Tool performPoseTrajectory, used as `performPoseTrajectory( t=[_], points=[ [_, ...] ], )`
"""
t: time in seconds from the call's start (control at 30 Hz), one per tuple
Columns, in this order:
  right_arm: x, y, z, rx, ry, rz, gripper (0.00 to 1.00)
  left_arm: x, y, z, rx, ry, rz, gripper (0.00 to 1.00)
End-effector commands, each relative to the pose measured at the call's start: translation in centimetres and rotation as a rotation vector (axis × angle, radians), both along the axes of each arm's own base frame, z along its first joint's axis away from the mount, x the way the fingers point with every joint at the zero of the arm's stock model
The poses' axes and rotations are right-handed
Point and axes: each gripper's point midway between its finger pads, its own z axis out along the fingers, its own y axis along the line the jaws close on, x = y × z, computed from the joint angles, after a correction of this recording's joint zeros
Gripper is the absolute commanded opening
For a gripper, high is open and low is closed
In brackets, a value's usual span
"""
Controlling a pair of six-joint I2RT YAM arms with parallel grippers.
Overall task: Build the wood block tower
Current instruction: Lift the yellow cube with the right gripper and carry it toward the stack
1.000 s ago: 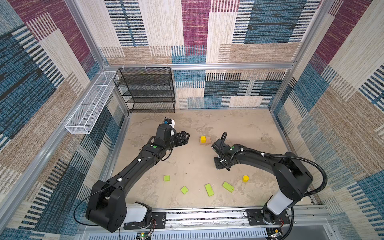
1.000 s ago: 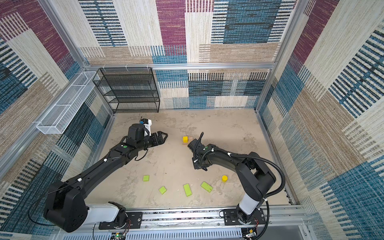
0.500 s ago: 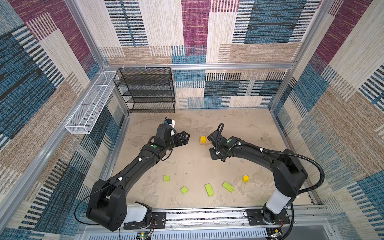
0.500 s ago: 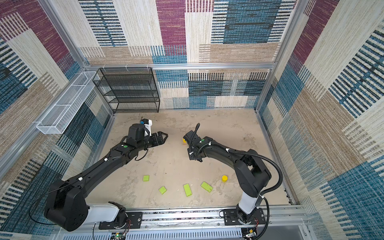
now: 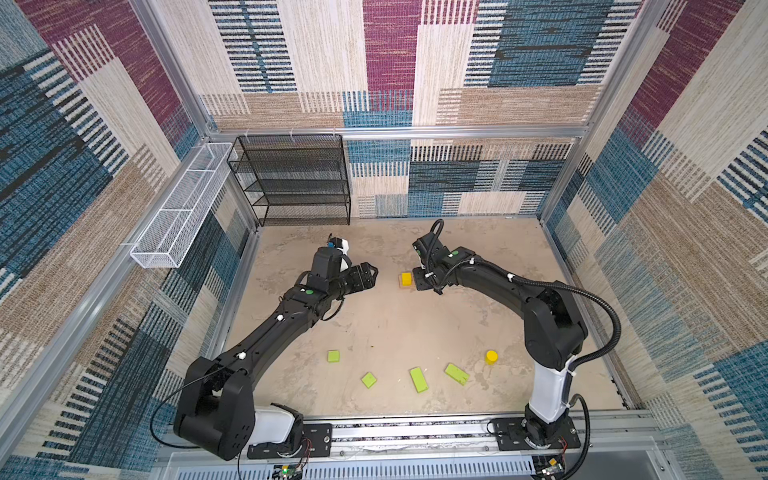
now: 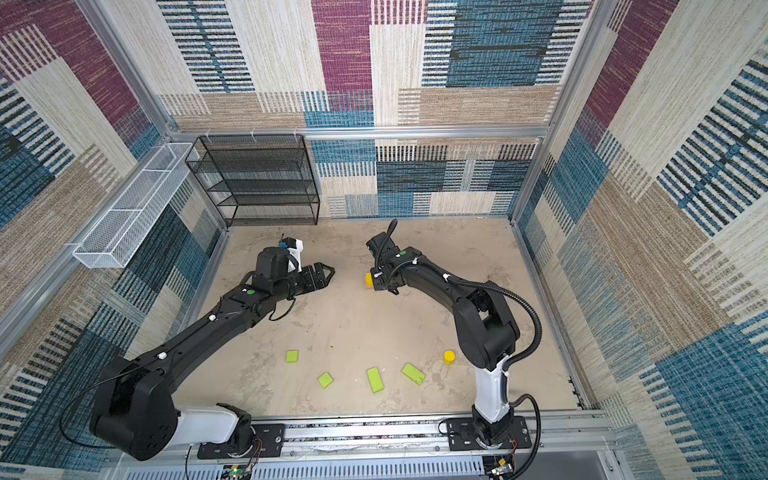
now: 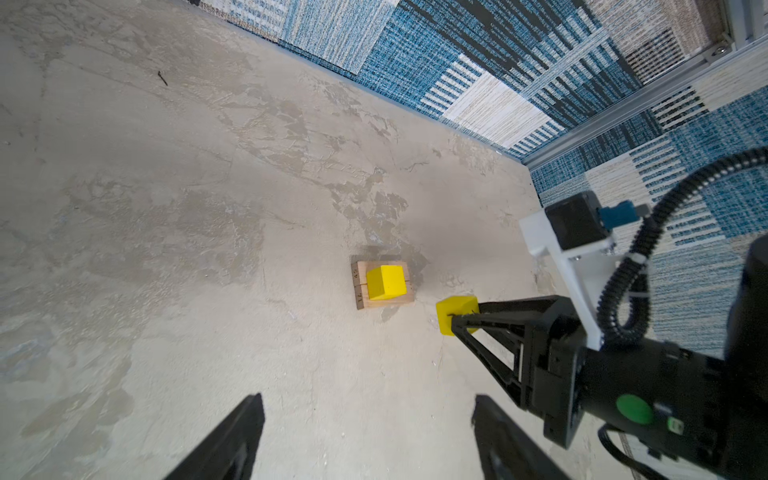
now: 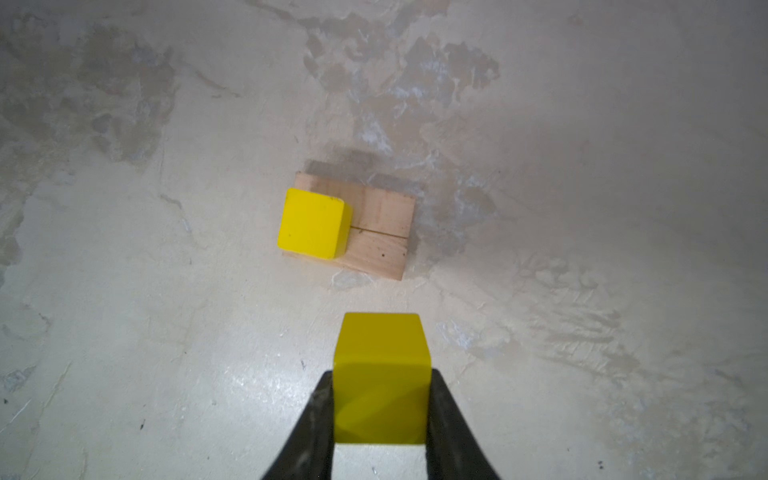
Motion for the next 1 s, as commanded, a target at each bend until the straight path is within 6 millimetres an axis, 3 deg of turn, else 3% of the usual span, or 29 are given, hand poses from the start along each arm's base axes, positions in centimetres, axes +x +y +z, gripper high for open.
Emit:
performPoseTrajectory(
  t=[0.0, 0.27, 0.97],
  points=[
    [0.7, 0.4, 0.1, -0.001, 0.019, 0.029, 0.26, 0.1, -0.2, 0.6, -0.015, -0.013, -0.015, 0.84],
    [2.5, 0.3, 0.1, -0.014, 0.024, 0.018, 0.26, 0.3, -0.3, 0.4, -0.027, -0.009, -0.016, 0.83],
    [4.1, 0.8, -1.8, 0.012, 0.040, -0.009, 0.24, 0.5, 0.0, 0.1, -0.038, 0.004, -0.007, 0.83]
  ],
)
